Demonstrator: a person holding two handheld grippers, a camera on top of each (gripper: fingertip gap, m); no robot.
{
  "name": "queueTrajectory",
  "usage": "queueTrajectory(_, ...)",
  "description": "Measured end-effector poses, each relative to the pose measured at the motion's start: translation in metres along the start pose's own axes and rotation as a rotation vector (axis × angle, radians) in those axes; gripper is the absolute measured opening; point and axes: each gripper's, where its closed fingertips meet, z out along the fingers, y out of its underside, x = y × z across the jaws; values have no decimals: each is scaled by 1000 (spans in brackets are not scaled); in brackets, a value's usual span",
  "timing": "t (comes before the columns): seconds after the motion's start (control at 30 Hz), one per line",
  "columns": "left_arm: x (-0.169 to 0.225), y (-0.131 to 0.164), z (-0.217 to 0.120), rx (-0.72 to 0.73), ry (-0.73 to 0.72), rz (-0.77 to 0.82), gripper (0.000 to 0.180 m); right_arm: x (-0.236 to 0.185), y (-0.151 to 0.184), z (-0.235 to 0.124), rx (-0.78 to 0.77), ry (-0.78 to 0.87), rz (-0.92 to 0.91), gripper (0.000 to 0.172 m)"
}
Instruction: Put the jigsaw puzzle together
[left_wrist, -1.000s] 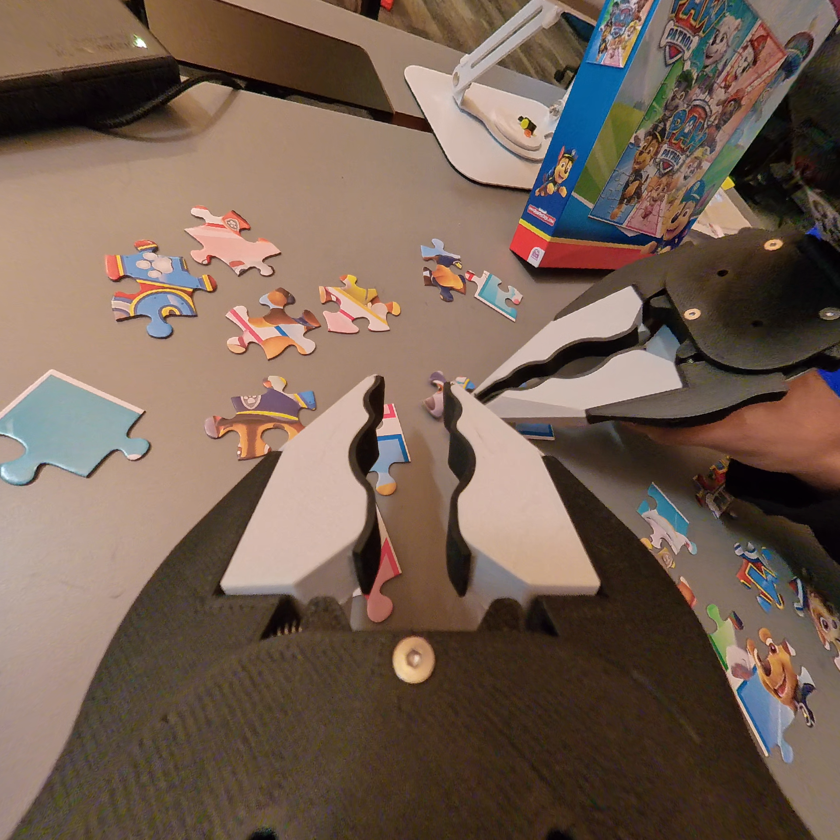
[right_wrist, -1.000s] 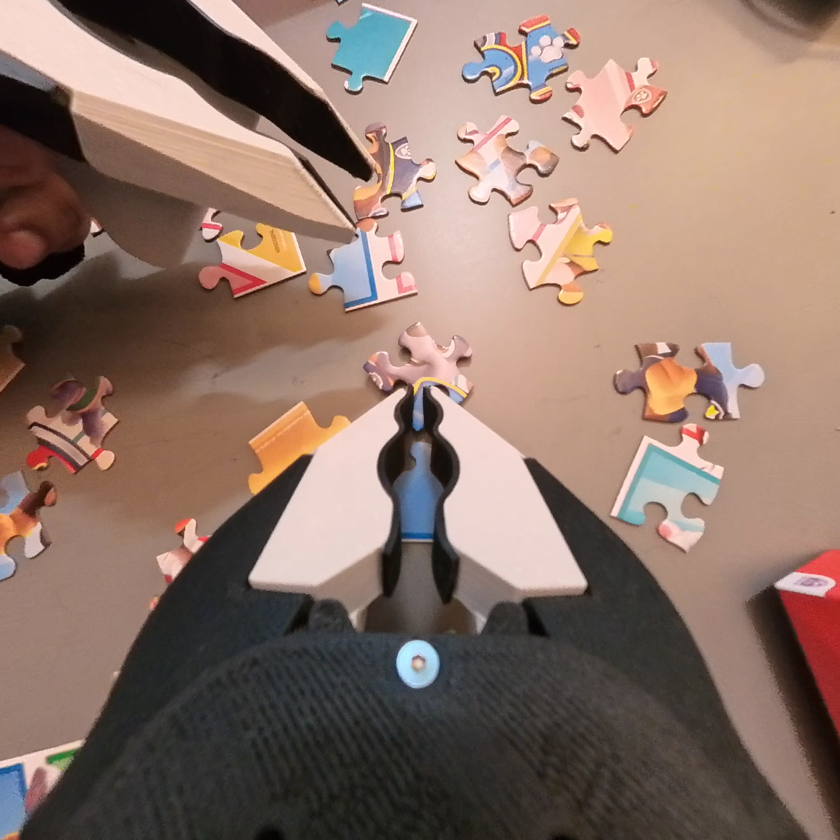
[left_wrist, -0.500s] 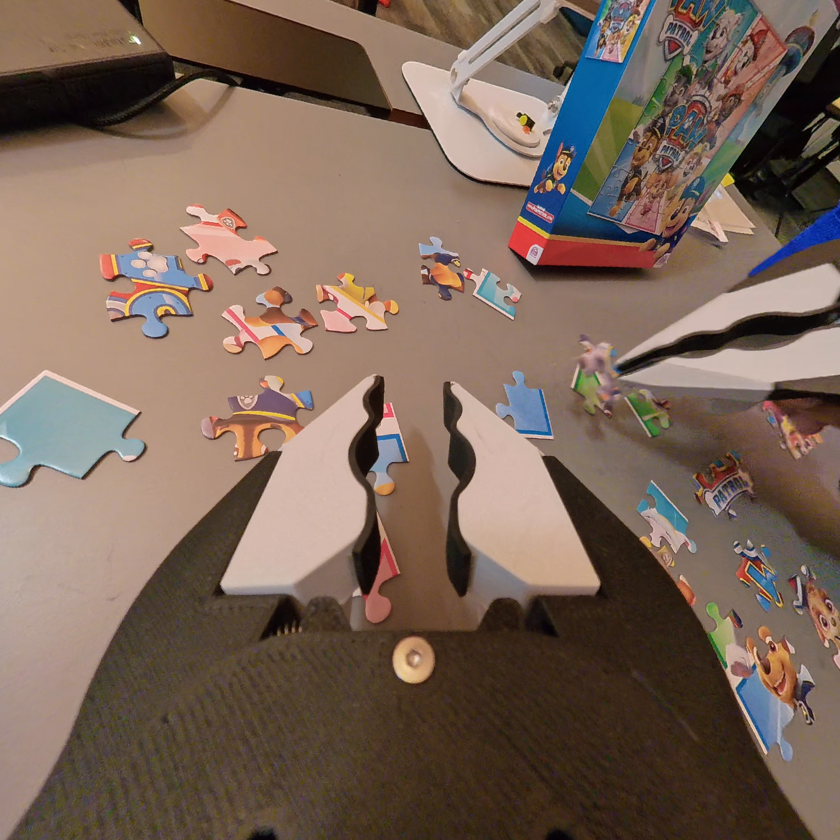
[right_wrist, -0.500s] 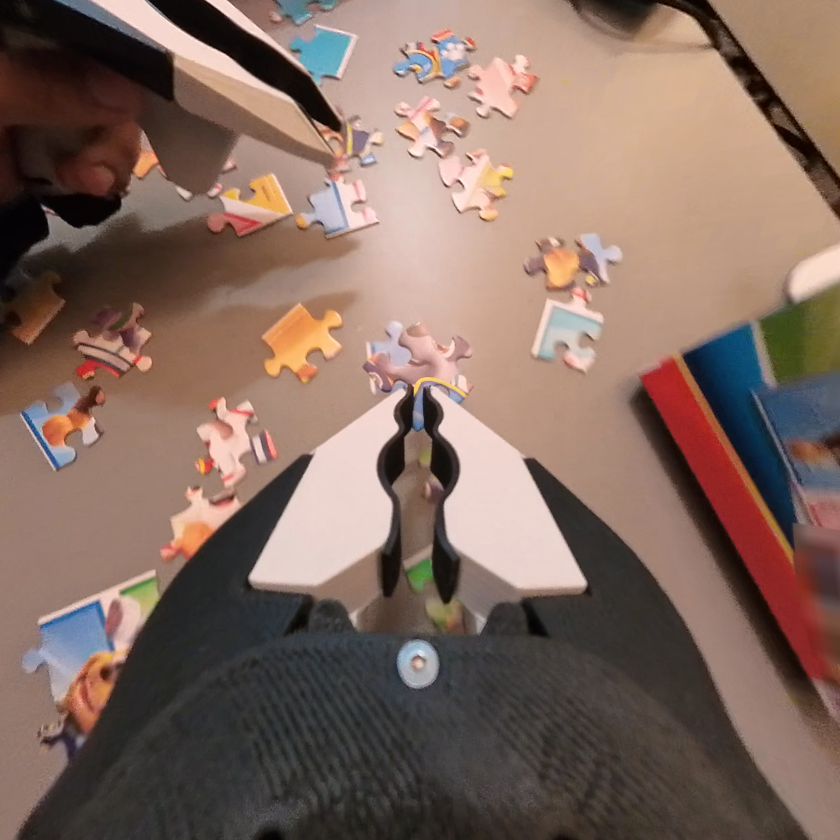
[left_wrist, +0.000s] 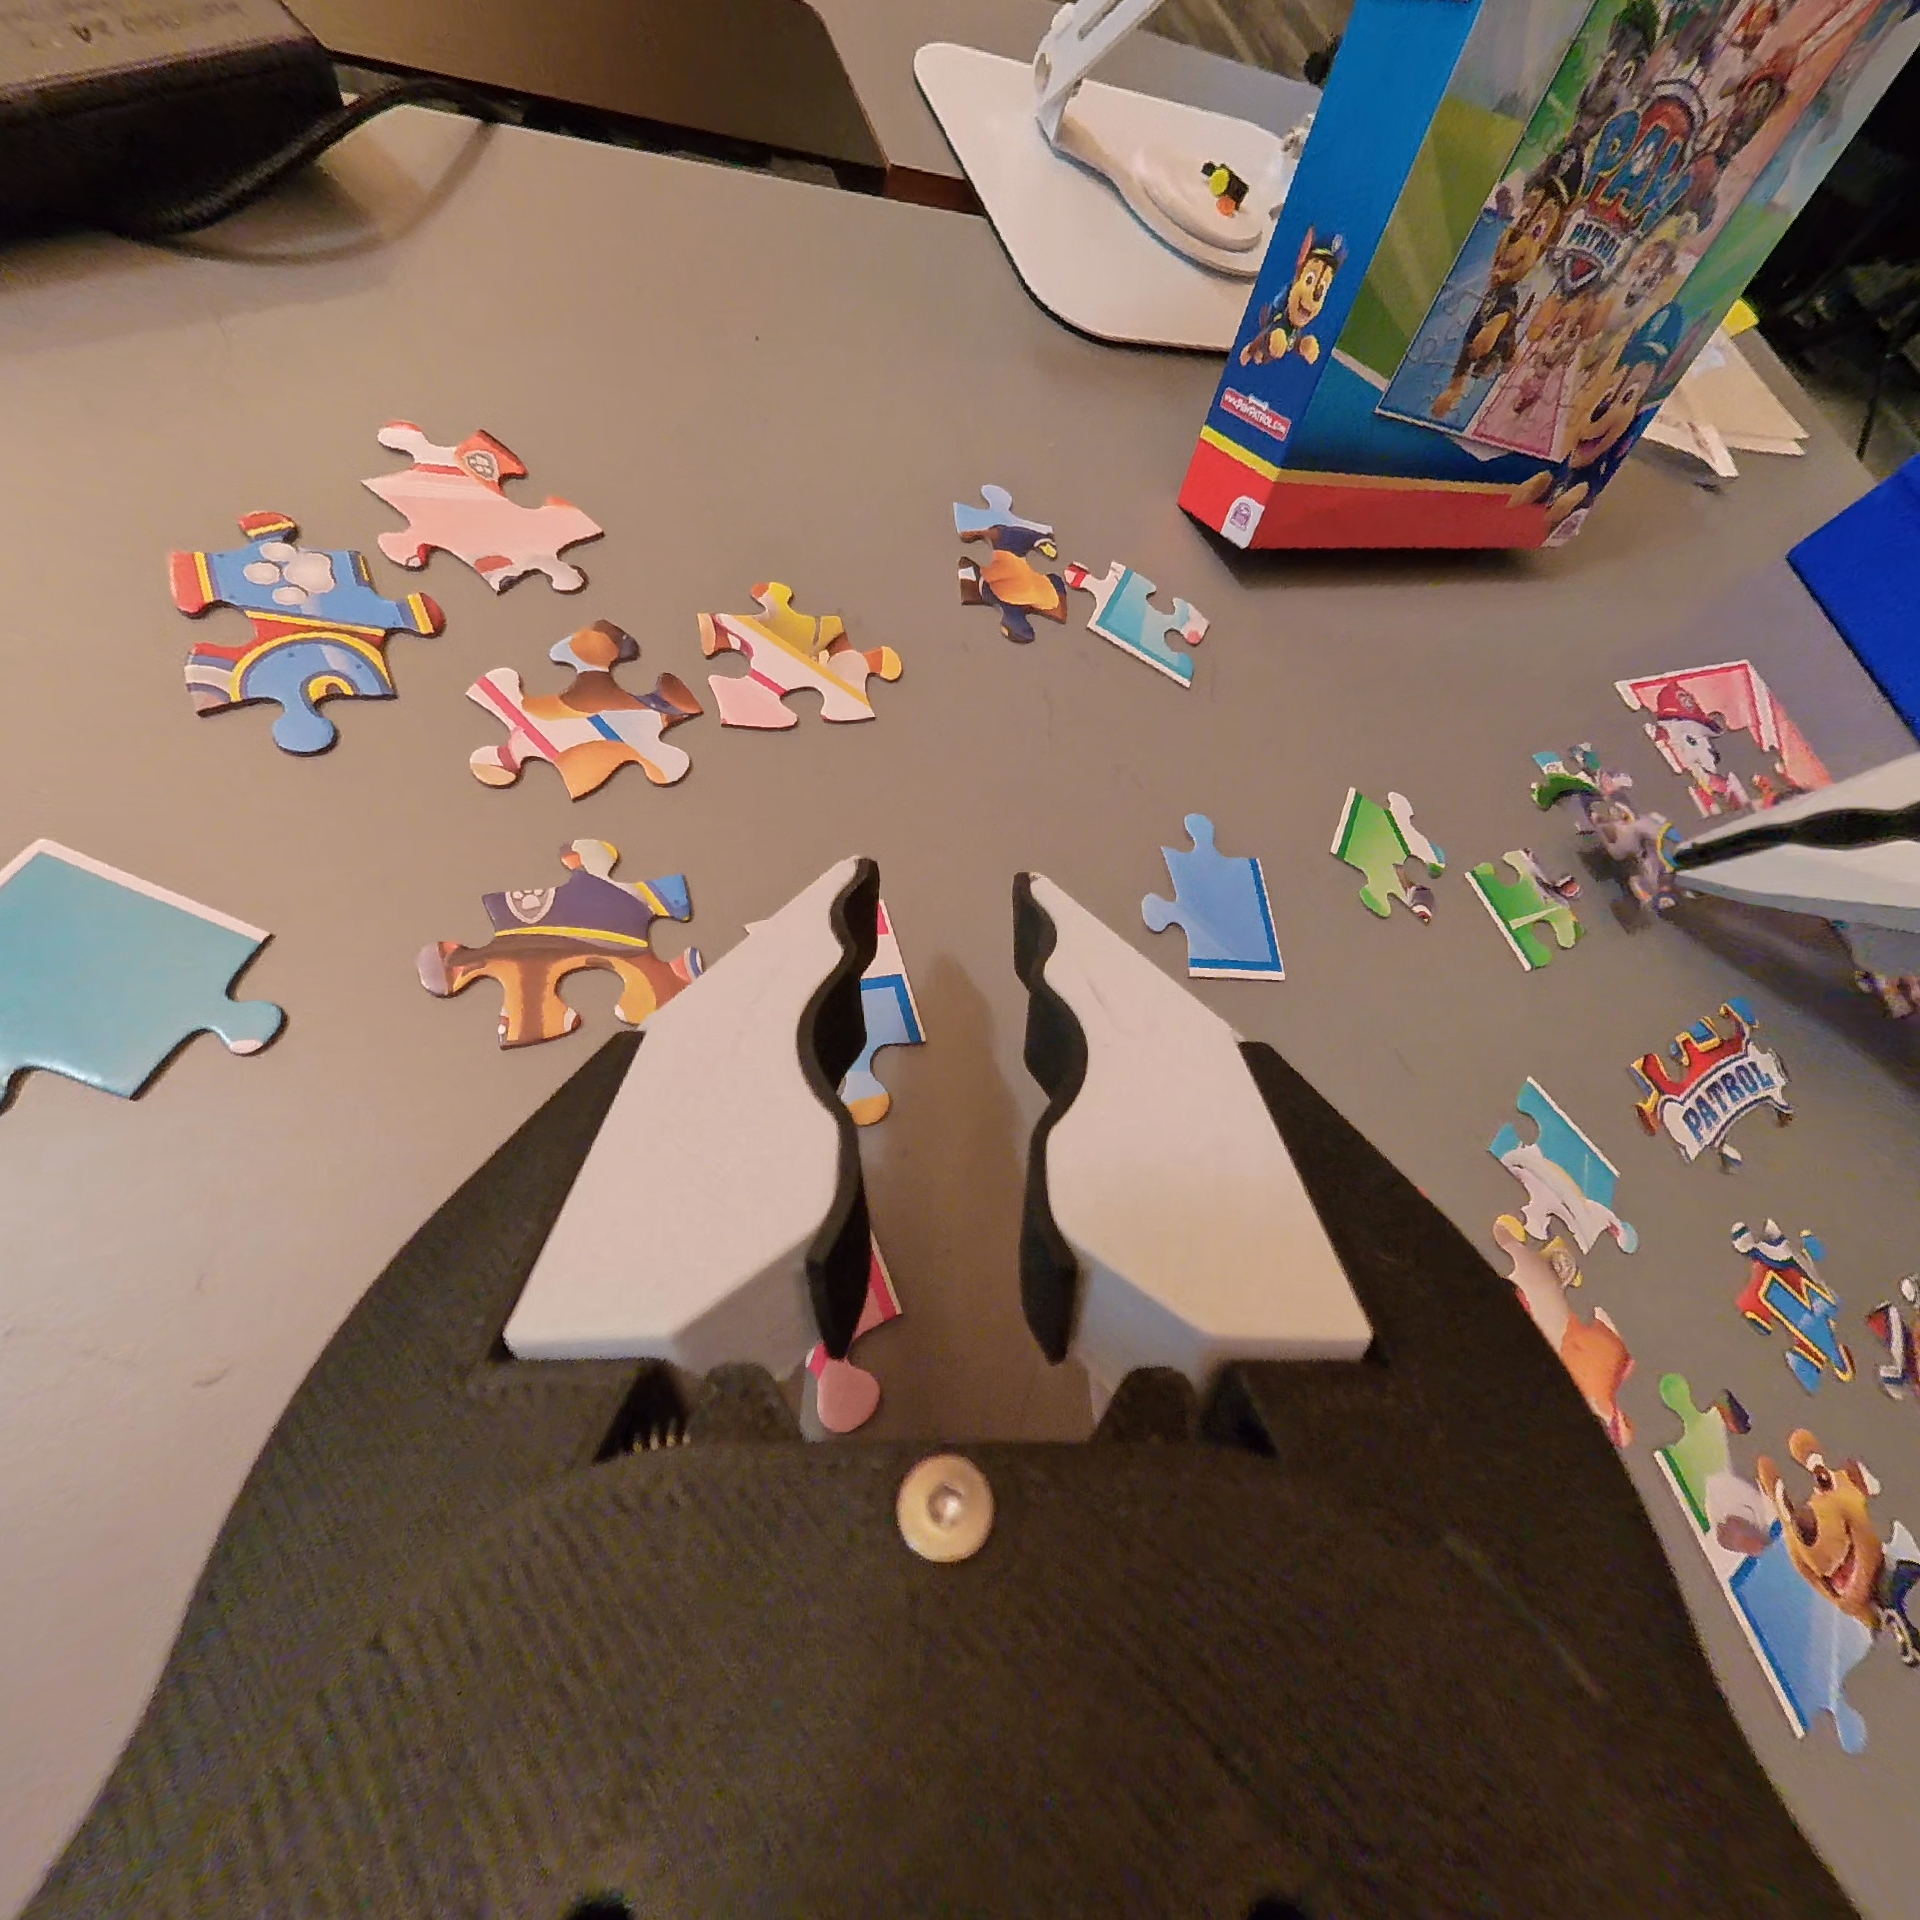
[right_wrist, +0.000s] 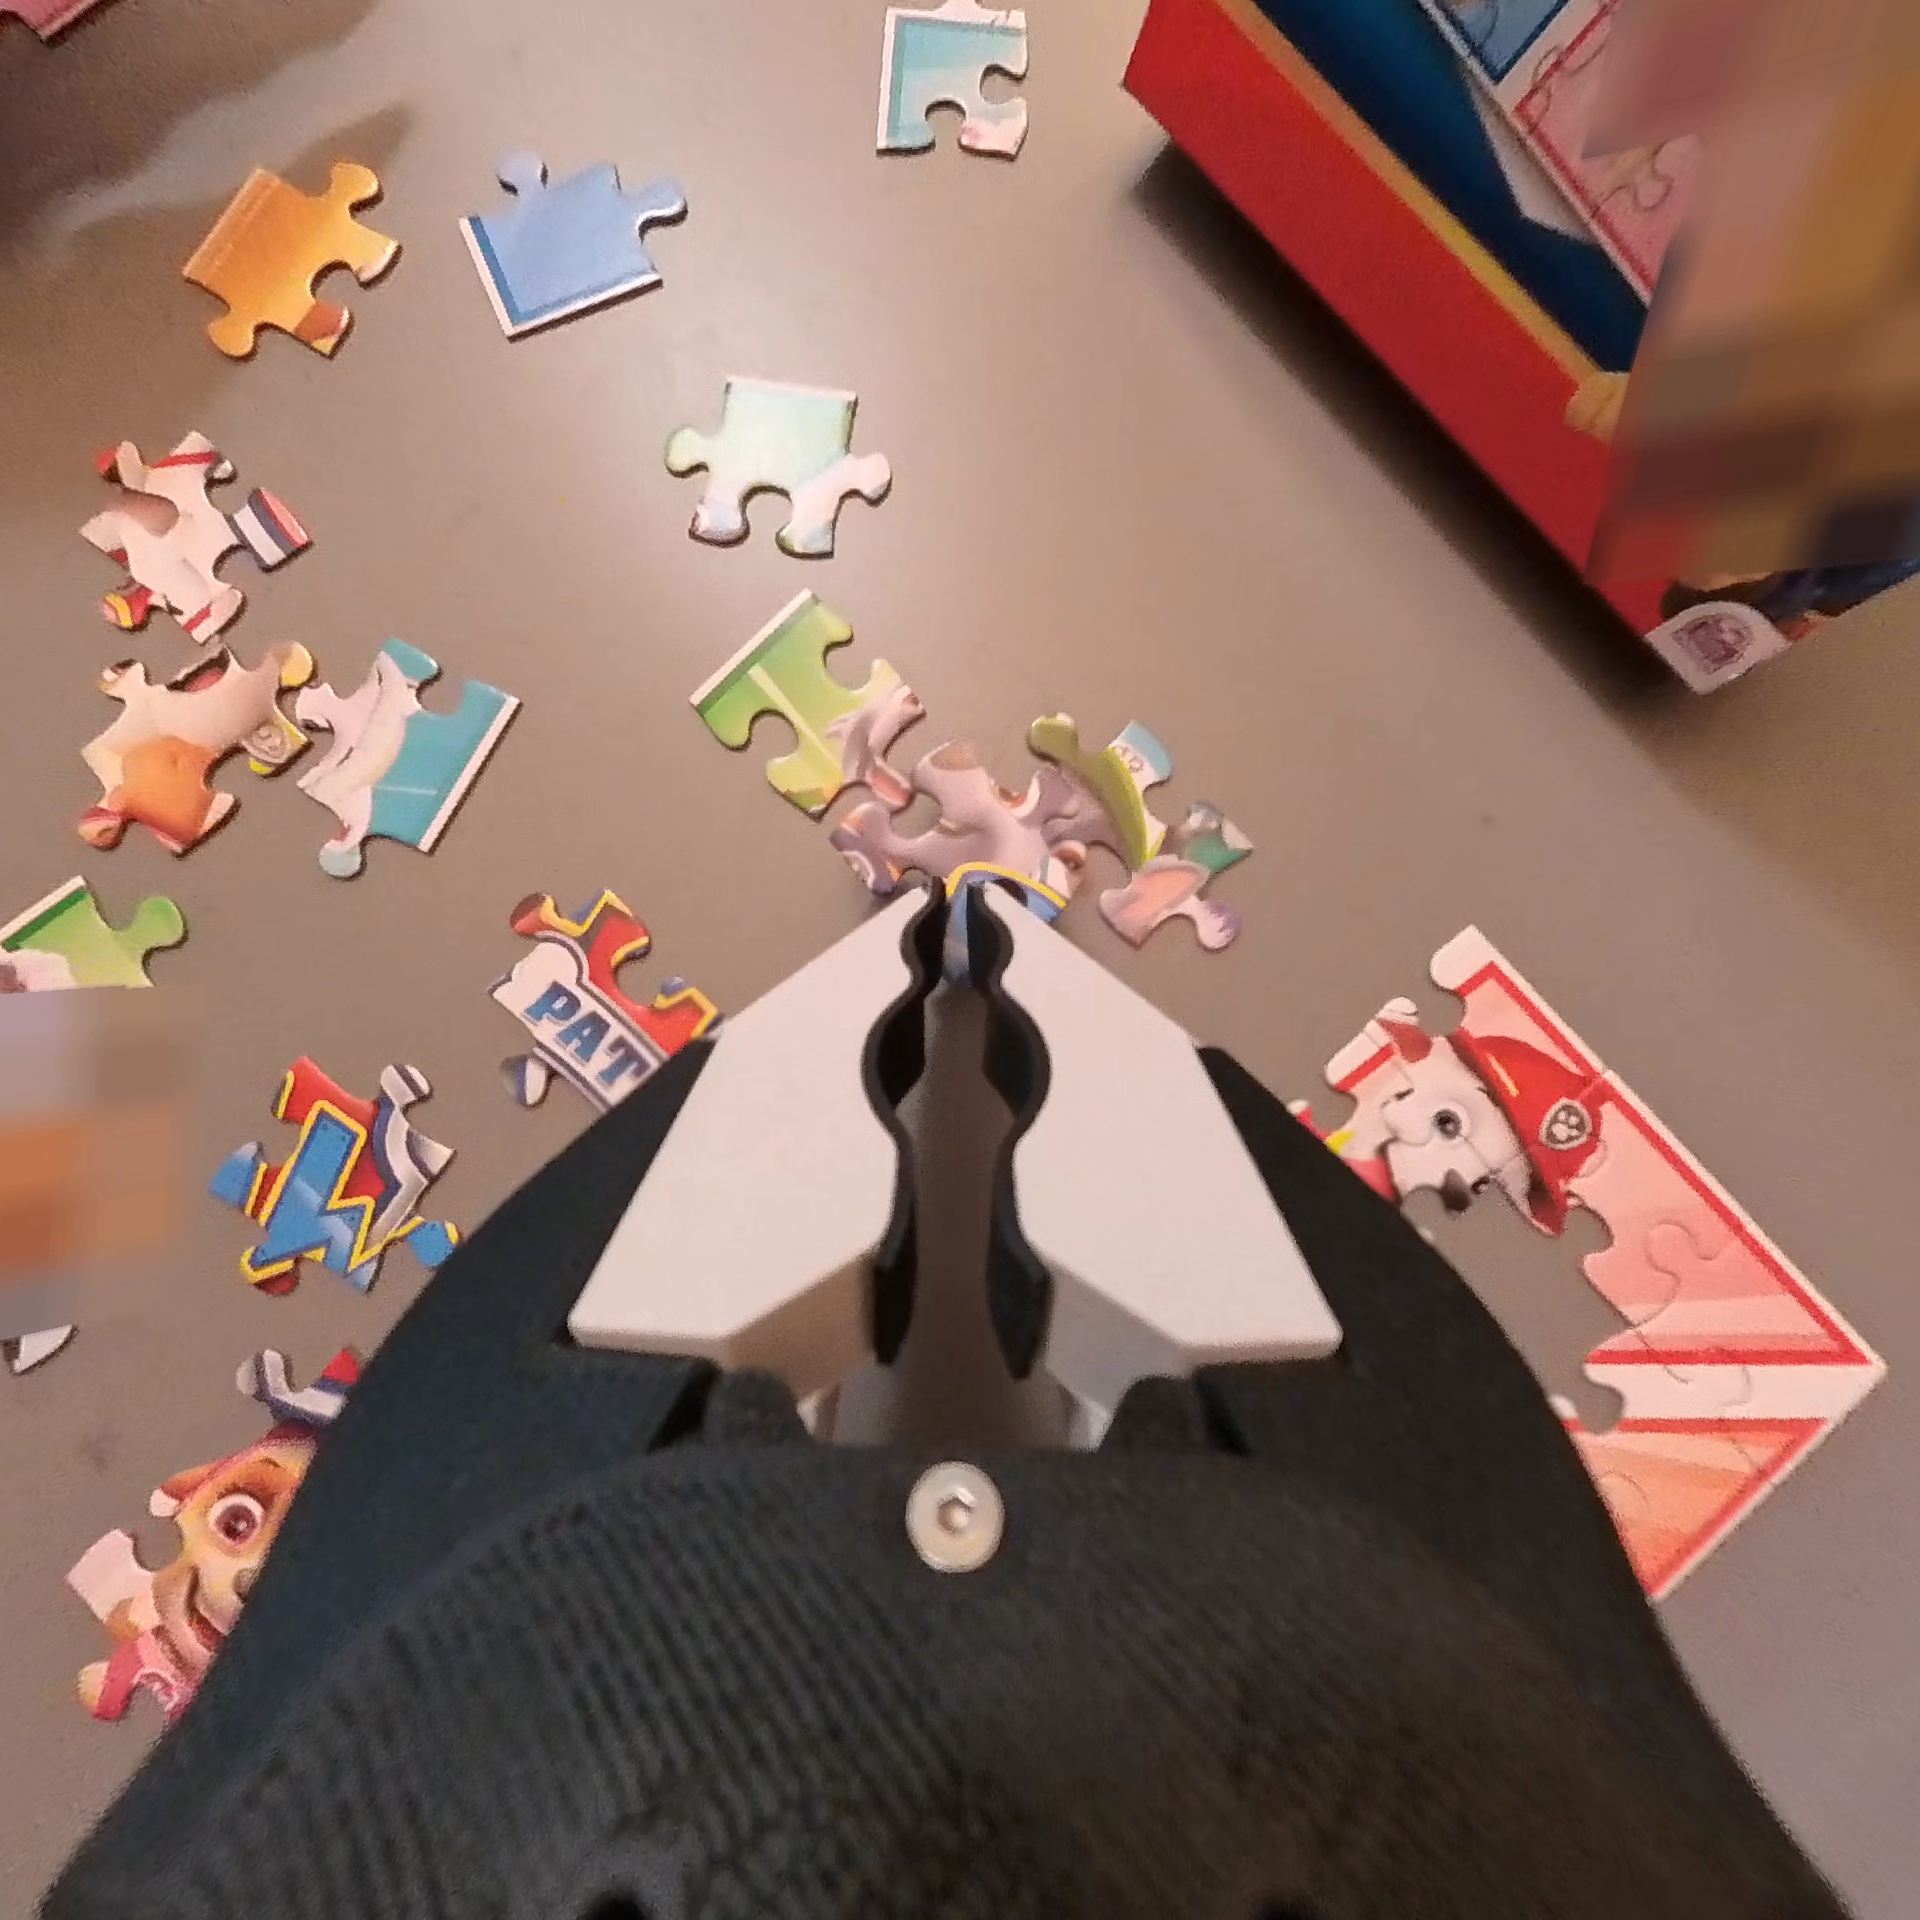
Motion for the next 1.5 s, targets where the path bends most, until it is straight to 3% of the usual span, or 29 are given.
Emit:
queueTrajectory(0.33,1,0,1,-4,0,6,23,0,15,-1,-35,30,8,2)
queueTrajectory(0.87,1,1,1,-7,3,6,23,11,12,-3,-33,44,11,0)
queueTrajectory(1.03,1,1,2,-11,2,8,23,17,14,-1,-42,62,61,31)
queueTrajectory(1.23,1,1,2,-10,1,7,23,20,18,4,-66,96,63,33)
queueTrajectory(1.5,1,1,2,-10,2,7,23,8,19,3,-89,19,-16,30)
